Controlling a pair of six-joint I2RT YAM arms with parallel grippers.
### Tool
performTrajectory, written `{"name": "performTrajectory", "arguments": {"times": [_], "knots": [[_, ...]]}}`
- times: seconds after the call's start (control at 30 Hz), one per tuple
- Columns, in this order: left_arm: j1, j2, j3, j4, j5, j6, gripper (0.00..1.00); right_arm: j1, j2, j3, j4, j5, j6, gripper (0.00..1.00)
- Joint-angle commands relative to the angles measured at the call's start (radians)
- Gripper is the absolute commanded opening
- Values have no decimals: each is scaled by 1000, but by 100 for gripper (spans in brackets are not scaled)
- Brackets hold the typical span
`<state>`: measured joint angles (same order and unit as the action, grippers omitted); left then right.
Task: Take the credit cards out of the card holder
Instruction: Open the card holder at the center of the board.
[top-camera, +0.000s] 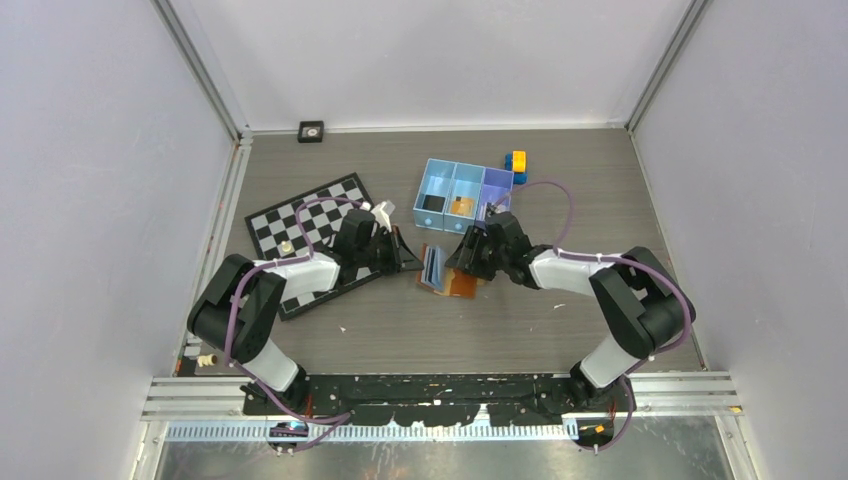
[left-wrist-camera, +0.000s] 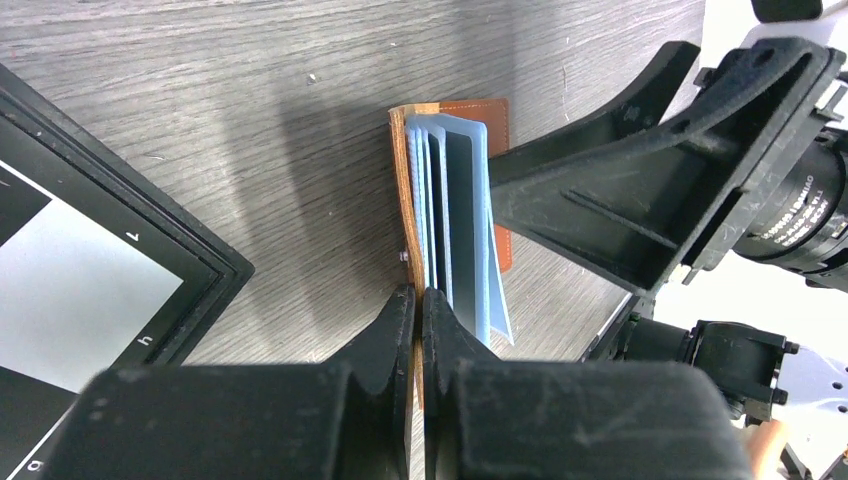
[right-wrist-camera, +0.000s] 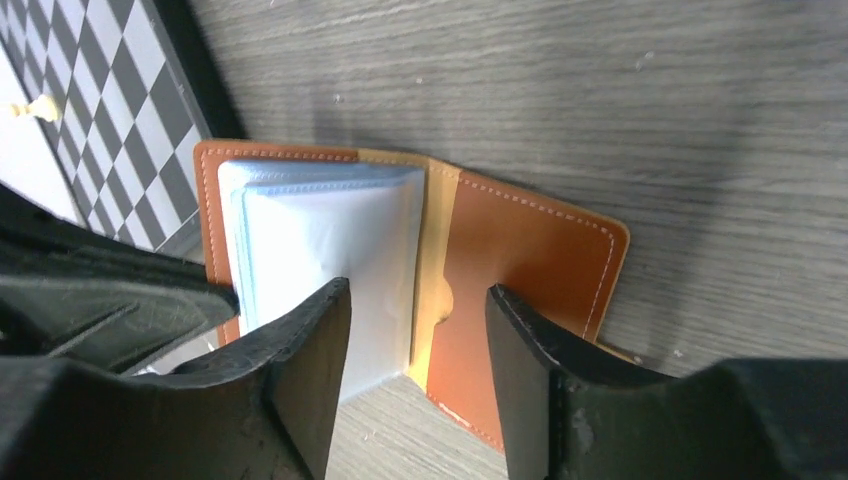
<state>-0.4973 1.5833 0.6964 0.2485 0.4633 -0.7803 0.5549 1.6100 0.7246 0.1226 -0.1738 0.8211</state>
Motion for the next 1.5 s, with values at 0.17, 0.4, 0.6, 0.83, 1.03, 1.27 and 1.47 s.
{"name": "performTrajectory", "arguments": {"times": [0.17,0.4,0.6,0.83,1.03,1.27,1.47], "knots": [[-3,-41,29,5,-3,13,0,3,-80,-66,176,-101,20,82],[-3,-41,29,6,-2,12,0,44,-66,-23,110,-71,-19,85],[-3,-41,29,6,-3,12,0,50,-39,14,32,-22,-32,76],[-3,-42,29,5,-2,12,0,51,8,48,-17,-4,-38,61],[-3,-43,29,5,-2,12,0,51,36,74,-51,0,-52,63],[-3,-40,30,5,4,10,0,53,78,111,-109,23,-69,56],[-3,-38,29,10,10,6,0,52,84,112,-103,14,-63,36]]}}
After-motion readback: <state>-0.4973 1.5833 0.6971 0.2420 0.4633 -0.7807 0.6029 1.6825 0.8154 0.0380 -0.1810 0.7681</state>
